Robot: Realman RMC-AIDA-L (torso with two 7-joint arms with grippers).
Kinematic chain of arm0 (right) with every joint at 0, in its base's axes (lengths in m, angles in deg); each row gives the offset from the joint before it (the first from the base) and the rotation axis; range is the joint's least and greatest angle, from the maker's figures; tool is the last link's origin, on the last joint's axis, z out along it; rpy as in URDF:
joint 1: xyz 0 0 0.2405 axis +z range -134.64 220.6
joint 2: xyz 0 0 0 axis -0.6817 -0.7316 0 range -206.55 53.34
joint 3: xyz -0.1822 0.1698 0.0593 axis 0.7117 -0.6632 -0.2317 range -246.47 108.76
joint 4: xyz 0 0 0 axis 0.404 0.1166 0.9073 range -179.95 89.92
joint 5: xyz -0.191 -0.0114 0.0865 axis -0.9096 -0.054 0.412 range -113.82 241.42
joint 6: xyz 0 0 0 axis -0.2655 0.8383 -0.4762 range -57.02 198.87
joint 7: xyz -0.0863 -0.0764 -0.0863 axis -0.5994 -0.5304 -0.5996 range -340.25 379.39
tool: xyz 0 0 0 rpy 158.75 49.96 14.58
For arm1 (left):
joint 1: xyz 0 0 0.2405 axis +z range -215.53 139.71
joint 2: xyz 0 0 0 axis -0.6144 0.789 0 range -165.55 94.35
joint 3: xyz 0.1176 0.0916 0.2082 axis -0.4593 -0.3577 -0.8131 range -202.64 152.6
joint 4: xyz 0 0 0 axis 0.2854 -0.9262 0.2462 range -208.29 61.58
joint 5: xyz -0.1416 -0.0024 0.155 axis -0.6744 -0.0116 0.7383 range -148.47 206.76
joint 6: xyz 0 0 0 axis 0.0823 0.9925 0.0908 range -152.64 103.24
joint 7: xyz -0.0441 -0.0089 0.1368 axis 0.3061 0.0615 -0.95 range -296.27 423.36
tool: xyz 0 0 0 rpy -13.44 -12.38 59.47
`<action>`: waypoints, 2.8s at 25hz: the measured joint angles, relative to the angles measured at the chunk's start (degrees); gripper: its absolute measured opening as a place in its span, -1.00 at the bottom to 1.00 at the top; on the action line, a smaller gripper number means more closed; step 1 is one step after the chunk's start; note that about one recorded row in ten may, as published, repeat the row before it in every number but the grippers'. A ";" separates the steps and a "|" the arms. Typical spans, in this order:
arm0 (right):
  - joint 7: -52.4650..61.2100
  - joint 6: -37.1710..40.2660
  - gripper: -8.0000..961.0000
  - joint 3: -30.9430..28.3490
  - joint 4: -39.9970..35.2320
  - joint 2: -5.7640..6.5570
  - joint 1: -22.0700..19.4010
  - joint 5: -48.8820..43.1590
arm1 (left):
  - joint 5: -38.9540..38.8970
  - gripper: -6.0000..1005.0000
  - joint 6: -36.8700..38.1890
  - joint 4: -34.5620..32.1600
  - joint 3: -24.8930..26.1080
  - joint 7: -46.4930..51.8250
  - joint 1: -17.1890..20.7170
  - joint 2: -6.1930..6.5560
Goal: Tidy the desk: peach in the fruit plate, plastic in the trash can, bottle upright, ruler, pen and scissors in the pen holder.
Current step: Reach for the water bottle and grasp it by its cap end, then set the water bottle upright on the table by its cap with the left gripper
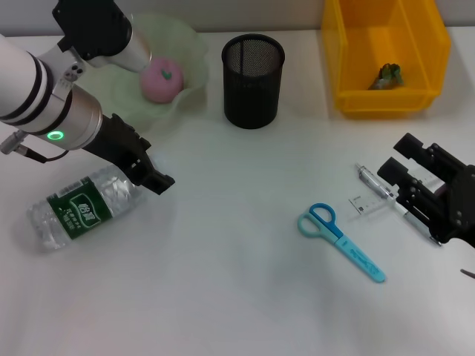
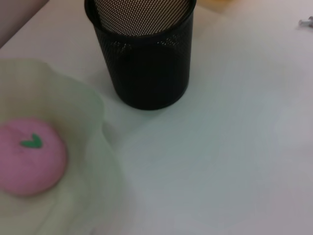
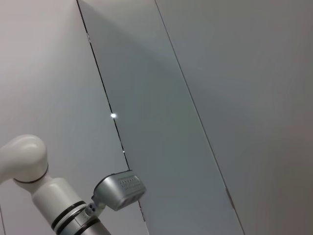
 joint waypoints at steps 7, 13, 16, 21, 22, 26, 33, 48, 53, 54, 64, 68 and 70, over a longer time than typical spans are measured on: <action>0.00 -0.68 0.15 0.00 0.00 0.00 0.62 0.00 | 0.85 0.57 -1.52 2.19 -1.29 -0.22 -0.54 0.01; 0.00 -1.30 0.15 0.00 0.40 0.00 1.54 0.00 | 1.62 0.57 -3.25 2.93 -4.07 0.26 -0.88 0.02; 0.00 -1.42 0.15 0.00 0.47 0.00 1.79 0.00 | 1.66 0.57 -3.84 3.42 -4.31 0.27 -1.10 0.02; 0.00 -1.51 0.15 0.00 0.52 0.00 1.81 0.00 | 2.83 0.57 -4.55 6.30 -4.43 0.30 -2.37 -0.02; 0.00 -1.51 0.15 0.00 0.52 0.00 1.81 0.00 | 3.32 0.57 -4.58 6.88 -4.44 0.30 -2.64 -0.09; 0.00 -1.69 0.15 0.00 0.53 0.00 1.80 0.00 | 4.52 0.57 -4.69 7.90 -4.50 0.55 -3.34 -0.24; 0.01 -2.02 0.15 0.00 0.62 0.00 2.03 0.00 | 4.74 0.53 -4.86 8.09 -4.67 0.85 -3.76 -0.25; 0.07 -2.15 0.15 -0.07 1.32 0.00 2.68 0.00 | 4.79 0.29 -4.83 8.20 -6.52 0.91 -4.02 -0.25; 0.08 -2.27 0.15 -0.42 1.40 0.00 2.68 0.00 | 4.54 -0.06 -4.44 7.43 -6.72 1.50 -4.04 -0.25; 0.08 -2.27 0.15 -0.42 1.40 0.00 2.68 0.00 | 4.32 -0.12 -4.25 6.77 -6.72 1.81 -3.96 -0.25; 0.08 -2.58 0.15 -0.53 1.60 0.00 2.53 0.37 | 1.66 -0.11 -1.51 -2.30 -6.28 4.43 -2.08 -0.07; 0.08 -2.93 0.15 -0.53 1.83 -0.02 2.63 0.41 | -0.13 -0.11 -0.28 -4.46 -5.68 4.84 -1.85 0.03; 0.09 -2.95 0.15 -0.53 2.10 -0.04 2.68 0.42 | -1.22 -0.12 1.06 -9.63 -4.12 6.19 -0.64 0.04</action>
